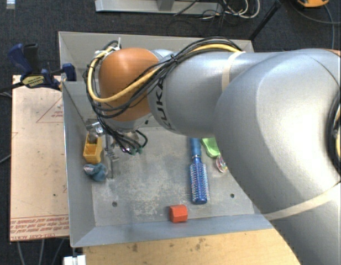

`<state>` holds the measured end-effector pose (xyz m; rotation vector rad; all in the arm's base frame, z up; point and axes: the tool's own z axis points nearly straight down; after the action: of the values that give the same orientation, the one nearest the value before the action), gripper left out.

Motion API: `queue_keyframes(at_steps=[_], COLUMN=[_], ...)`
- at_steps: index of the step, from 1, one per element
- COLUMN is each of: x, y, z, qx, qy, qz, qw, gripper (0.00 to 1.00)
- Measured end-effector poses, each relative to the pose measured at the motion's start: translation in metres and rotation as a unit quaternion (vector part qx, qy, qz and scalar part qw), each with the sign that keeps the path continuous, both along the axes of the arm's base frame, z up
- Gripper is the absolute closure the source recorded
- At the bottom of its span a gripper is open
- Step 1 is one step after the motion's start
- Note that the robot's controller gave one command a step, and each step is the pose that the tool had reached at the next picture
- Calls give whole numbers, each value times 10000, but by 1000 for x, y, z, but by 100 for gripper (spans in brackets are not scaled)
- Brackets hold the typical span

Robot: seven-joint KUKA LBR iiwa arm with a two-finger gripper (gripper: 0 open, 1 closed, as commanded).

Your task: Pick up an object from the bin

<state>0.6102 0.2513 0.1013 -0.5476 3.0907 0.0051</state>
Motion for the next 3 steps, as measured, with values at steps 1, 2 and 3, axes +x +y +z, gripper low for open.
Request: queue_keyframes(at_steps=[1, 2, 3], x=[1, 3, -10], y=[-4, -9, -6], z=[7, -31, -30], qx=[-9, -13, -49], qy=[-10, -8, -9], qz=[1370, 2581, 3576], qw=[9906, 9661, 9339], gripper=[0, 0, 0])
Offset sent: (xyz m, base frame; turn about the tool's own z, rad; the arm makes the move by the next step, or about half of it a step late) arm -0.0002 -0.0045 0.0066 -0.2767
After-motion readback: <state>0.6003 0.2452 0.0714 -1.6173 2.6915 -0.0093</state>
